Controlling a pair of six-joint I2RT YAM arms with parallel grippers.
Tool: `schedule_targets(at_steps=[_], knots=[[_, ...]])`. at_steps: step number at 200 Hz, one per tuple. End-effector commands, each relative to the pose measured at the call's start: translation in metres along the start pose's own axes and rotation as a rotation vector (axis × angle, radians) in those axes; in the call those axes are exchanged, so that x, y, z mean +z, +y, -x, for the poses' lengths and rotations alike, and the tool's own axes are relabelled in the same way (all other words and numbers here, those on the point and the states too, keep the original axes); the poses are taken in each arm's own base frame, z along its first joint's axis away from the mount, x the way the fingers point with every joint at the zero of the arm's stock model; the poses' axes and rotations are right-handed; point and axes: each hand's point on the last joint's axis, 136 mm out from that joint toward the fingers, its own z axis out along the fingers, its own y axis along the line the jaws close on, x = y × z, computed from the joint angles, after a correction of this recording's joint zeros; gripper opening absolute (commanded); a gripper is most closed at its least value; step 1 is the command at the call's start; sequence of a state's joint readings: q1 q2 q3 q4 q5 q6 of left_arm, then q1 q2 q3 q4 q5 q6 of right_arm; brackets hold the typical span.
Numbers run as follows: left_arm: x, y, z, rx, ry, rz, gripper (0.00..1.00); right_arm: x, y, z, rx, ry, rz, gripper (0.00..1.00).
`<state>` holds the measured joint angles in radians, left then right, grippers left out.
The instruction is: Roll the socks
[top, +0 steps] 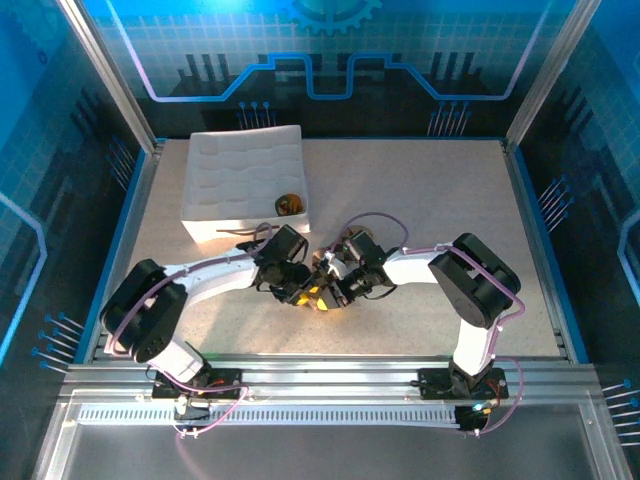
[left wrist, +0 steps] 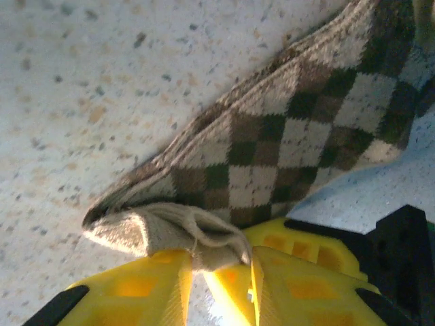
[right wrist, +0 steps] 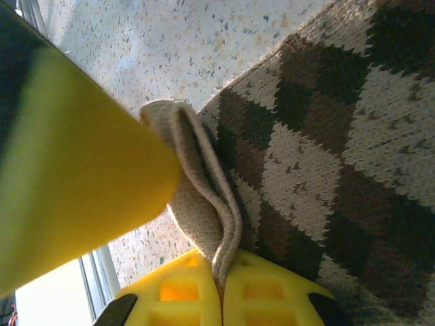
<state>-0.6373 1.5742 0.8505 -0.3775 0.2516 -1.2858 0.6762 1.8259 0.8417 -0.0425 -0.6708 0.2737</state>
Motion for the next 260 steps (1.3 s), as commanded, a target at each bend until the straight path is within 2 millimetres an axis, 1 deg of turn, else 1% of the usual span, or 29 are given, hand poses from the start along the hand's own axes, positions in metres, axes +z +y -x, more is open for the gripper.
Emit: schedule_targets(at_steps=[1, 12, 17, 29, 44, 60, 74, 85, 102, 112, 131, 150, 173, 195, 226, 238, 260], knots=[[0.013, 0.0, 0.009, -0.017, -0.031, 0.022, 0.27, 0.0, -0.008, -0.012, 0.046, 0.026, -0.009, 0.02], [0.02, 0.01, 0.011, -0.034, -0.033, 0.056, 0.24, -0.001, -0.006, -0.011, 0.024, 0.017, -0.01, 0.08], [0.023, 0.014, 0.011, -0.042, -0.032, 0.067, 0.23, -0.004, -0.005, -0.01, 0.008, 0.007, -0.016, 0.13], [0.027, 0.021, 0.01, -0.045, -0.023, 0.089, 0.22, -0.008, -0.003, -0.008, -0.042, -0.014, -0.04, 0.2], [0.03, 0.028, 0.009, -0.05, -0.01, 0.119, 0.22, -0.019, 0.003, -0.004, -0.135, -0.055, -0.081, 0.29], [0.033, 0.032, 0.008, -0.054, 0.001, 0.136, 0.21, -0.031, 0.007, 0.0, -0.257, -0.108, -0.148, 0.35], [0.034, 0.031, 0.007, -0.05, 0.004, 0.133, 0.21, -0.043, 0.013, 0.001, -0.41, -0.16, -0.237, 0.4], [0.034, 0.029, 0.007, -0.046, 0.004, 0.135, 0.21, -0.051, 0.016, 0.001, -0.576, -0.199, -0.357, 0.43], [0.033, 0.027, 0.008, -0.033, 0.004, 0.142, 0.22, -0.054, 0.027, -0.003, -0.878, -0.249, -0.529, 0.55], [0.033, 0.026, 0.007, -0.029, 0.009, 0.149, 0.21, -0.057, 0.028, 0.001, -0.976, -0.281, -0.631, 0.58], [0.033, 0.027, 0.006, -0.028, 0.021, 0.167, 0.22, -0.058, 0.027, 0.013, -1.023, -0.282, -0.728, 0.55], [0.033, 0.027, 0.005, -0.029, 0.03, 0.178, 0.22, -0.044, 0.027, 0.023, -1.09, -0.227, -0.797, 0.53], [0.033, 0.028, 0.005, -0.035, 0.049, 0.198, 0.22, -0.027, 0.017, 0.026, -1.093, -0.171, -0.816, 0.49], [0.031, 0.028, 0.008, -0.045, 0.058, 0.202, 0.22, -0.02, 0.011, 0.026, -1.062, -0.152, -0.822, 0.45], [0.028, 0.026, 0.012, -0.053, 0.06, 0.19, 0.22, -0.013, -0.013, 0.02, -0.947, -0.099, -0.853, 0.31], [0.025, 0.024, 0.013, -0.057, 0.061, 0.179, 0.22, -0.009, -0.019, 0.017, -0.906, -0.083, -0.85, 0.23], [0.021, 0.02, 0.015, -0.071, 0.064, 0.152, 0.22, -0.003, -0.024, 0.011, -0.848, -0.069, -0.825, 0.14]])
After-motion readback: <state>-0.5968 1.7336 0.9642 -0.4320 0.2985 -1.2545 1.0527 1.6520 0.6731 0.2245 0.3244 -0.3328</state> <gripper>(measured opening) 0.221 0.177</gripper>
